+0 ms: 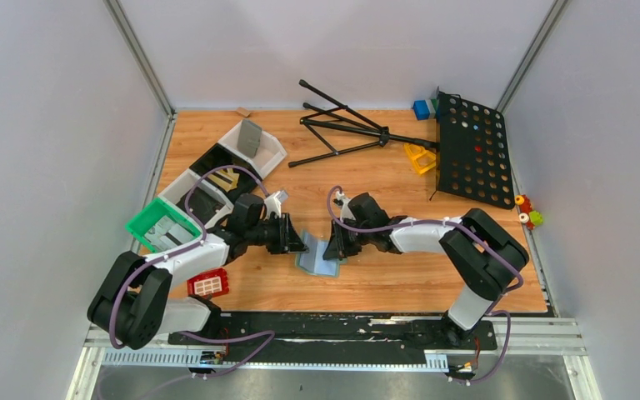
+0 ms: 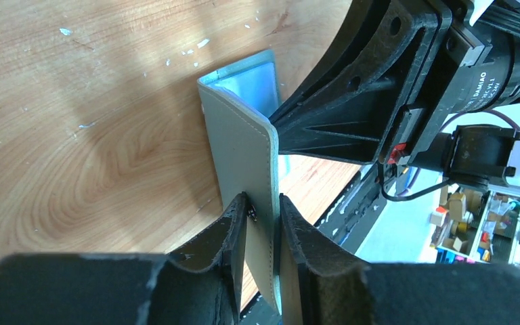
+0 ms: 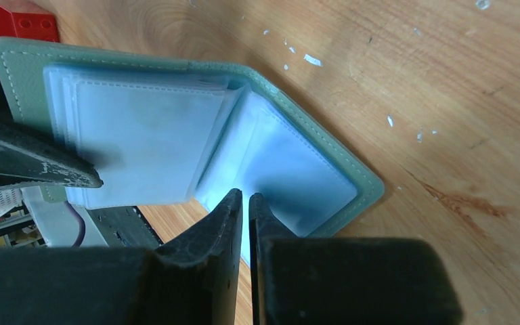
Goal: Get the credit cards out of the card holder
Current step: Remove the credit card from the card holder.
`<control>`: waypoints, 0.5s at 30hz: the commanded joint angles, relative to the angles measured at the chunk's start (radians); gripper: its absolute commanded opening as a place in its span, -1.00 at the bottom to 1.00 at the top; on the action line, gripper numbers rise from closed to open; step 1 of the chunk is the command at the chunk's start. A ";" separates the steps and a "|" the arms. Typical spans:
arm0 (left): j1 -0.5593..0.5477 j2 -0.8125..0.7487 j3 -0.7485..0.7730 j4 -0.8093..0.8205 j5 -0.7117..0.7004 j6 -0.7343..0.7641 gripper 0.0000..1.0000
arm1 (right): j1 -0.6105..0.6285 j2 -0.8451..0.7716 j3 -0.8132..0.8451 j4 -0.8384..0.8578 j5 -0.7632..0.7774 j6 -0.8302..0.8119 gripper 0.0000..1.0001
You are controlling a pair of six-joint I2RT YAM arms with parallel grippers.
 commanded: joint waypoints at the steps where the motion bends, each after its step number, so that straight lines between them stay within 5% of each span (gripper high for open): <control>1: -0.006 -0.011 -0.006 0.055 0.028 -0.008 -0.44 | 0.005 0.017 0.020 0.078 -0.030 0.019 -0.82; 11: -0.011 0.006 -0.025 0.119 0.058 -0.033 -0.26 | 0.007 0.033 0.021 0.087 -0.042 0.021 -0.87; 15: -0.012 0.032 -0.029 0.126 0.059 -0.027 -0.40 | 0.006 0.039 0.023 0.091 -0.048 0.021 -0.88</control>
